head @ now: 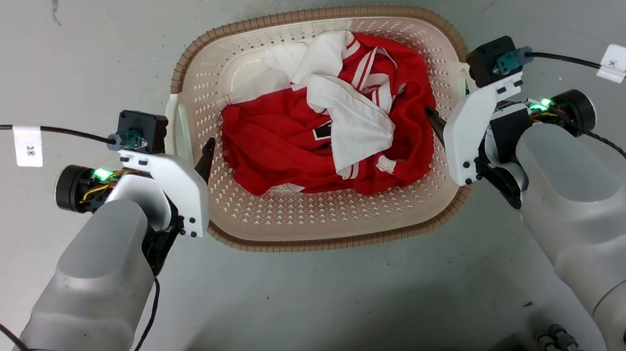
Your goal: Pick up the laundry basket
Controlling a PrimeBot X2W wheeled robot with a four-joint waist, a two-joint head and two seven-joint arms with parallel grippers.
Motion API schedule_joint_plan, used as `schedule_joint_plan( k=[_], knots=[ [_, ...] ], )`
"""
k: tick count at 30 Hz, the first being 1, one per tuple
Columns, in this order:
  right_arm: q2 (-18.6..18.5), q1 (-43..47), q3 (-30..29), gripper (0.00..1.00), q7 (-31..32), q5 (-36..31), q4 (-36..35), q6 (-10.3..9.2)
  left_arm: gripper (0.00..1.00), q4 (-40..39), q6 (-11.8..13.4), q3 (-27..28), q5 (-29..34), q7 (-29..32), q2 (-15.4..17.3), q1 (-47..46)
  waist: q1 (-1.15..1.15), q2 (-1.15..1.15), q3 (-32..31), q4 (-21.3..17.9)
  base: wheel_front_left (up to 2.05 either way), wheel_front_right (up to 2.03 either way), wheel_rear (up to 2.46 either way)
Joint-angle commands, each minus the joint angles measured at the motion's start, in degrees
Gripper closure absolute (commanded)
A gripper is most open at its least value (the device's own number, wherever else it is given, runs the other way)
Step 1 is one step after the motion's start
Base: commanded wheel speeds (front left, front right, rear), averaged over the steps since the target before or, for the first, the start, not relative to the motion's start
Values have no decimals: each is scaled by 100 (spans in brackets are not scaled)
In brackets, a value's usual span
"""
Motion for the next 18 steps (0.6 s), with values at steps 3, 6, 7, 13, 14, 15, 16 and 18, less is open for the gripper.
schedule_joint_plan(
  k=[3,6,7,13,14,15,16,18],
  knots=[
    [-5,-148,17,0,-80,92,113,-2,0,69,-7,-174,-160,-26,25,-108,-1,0,19,22,0,0,0],
    [-4,-185,111,0,-90,142,214,-2,75,149,-7,-323,-352,-8,-21,-139,-1,0,26,49,0,0,0],
    [-5,-202,136,50,-90,158,248,-2,100,148,-7,-363,-416,-9,-32,-154,-1,0,31,53,0,0,0],
    [-8,-284,206,100,-190,155,471,6,100,161,0,-629,-754,-86,-24,-224,-1,0,42,86,0,0,0],
    [-8,-294,211,100,-202,153,510,6,100,165,0,-674,-803,-100,-30,-232,-1,0,36,93,0,0,0],
    [-8,-296,213,100,-231,151,545,6,100,168,0,-721,-851,-106,-31,-233,-1,0,24,99,0,0,0],
    [-9,-293,209,100,-246,145,586,5,100,171,0,-769,-901,-105,-29,-227,-1,0,7,106,0,0,0],
    [-13,-313,190,100,-276,103,675,6,100,149,-1,-872,-1012,-74,-23,-195,-1,0,-48,110,0,0,0]
  ],
)
